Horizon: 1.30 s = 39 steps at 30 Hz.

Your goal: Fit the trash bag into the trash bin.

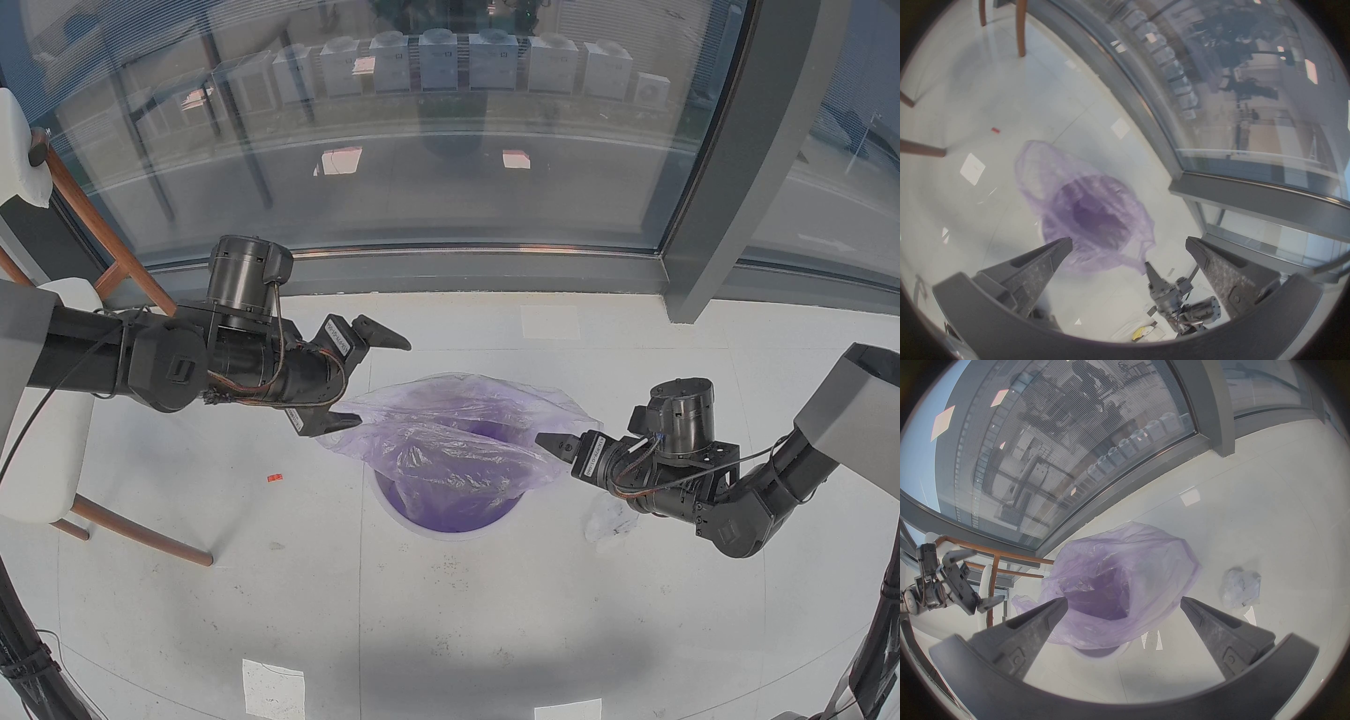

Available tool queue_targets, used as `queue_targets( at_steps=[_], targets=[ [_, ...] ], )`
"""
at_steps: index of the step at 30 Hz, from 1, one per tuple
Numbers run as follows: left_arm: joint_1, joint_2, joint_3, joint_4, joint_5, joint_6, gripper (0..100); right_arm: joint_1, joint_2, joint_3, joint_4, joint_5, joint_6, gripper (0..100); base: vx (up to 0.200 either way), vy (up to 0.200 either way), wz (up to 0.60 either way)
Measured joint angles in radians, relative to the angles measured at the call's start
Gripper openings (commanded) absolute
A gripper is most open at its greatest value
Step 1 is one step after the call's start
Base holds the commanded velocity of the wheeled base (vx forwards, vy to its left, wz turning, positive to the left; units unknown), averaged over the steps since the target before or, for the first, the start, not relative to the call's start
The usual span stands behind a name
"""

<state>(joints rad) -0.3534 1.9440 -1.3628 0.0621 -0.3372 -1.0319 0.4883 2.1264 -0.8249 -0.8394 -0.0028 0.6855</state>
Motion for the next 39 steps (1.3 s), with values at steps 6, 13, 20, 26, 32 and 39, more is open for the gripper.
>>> queue_targets(
  at_steps=[6, 13, 20, 26, 32, 39],
  targets=[
    [-0.012, 0.011, -0.073, 0.136, 0.032, -0.038, 100, 0.003, 0.023, 0.003, -0.024, -0.040, 0.000, 100, 0.000, 0.000, 0.00],
    [-0.039, 0.104, -0.151, 0.151, 0.070, -0.068, 100, 0.013, 0.041, 0.005, -0.044, -0.051, 0.000, 100, 0.000, 0.000, 0.00],
    [-0.060, 0.214, -0.260, 0.222, 0.083, -0.114, 0, 0.009, 0.043, 0.013, -0.047, -0.054, 0.001, 100, 0.000, 0.000, 0.00],
    [-0.062, 0.262, -0.277, 0.245, 0.086, -0.121, 0, 0.001, 0.040, 0.014, -0.047, -0.054, 0.001, 100, 0.000, 0.000, 0.00],
    [-0.066, 0.245, -0.169, 0.269, 0.086, -0.091, 0, -0.024, 0.040, 0.013, -0.058, -0.054, 0.000, 100, 0.000, 0.000, 0.00],
    [-0.070, 0.214, -0.006, 0.264, 0.144, -0.013, 0, -0.050, 0.040, 0.013, -0.069, -0.054, -0.001, 100, 0.000, 0.000, 0.00]
  ],
)
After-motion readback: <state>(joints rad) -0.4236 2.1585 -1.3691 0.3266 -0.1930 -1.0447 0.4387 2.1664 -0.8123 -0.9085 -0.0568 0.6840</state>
